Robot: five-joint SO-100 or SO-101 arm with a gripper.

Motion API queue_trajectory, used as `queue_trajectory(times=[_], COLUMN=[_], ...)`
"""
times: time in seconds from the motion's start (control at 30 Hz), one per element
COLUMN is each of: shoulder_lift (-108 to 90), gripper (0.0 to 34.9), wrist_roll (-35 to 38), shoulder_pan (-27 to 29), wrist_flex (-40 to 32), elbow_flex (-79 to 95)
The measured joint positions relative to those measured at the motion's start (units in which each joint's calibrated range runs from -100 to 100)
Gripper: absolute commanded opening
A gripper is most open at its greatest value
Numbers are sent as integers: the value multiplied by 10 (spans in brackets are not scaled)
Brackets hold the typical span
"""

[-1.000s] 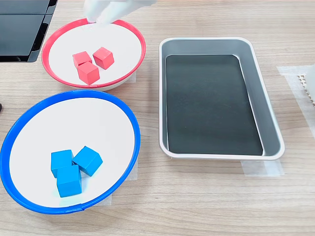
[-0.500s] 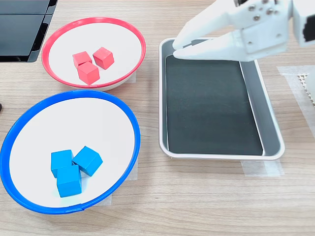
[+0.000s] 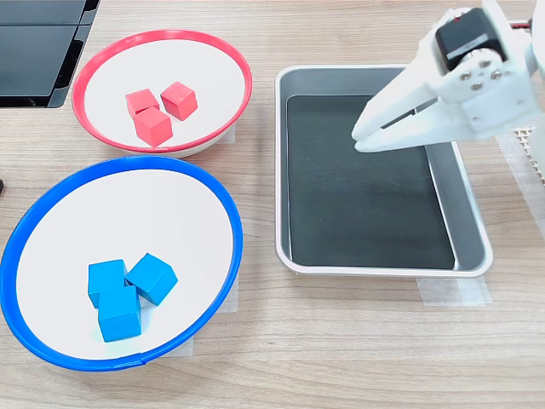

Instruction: Resolve any anomalies and move all blocks to matching dishes

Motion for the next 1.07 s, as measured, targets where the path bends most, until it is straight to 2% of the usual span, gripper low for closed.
queue_trajectory(times=[0.07,0.1,0.17,1.07], shoulder_lift=[-10,-3,-6,-3], gripper=[2,14,3,3], wrist_roll=[-2,-3,-4,-4], shoulder_pan=[0,0,0,0], wrist_flex=[2,3,3,3], elbow_flex=[0,0,0,0])
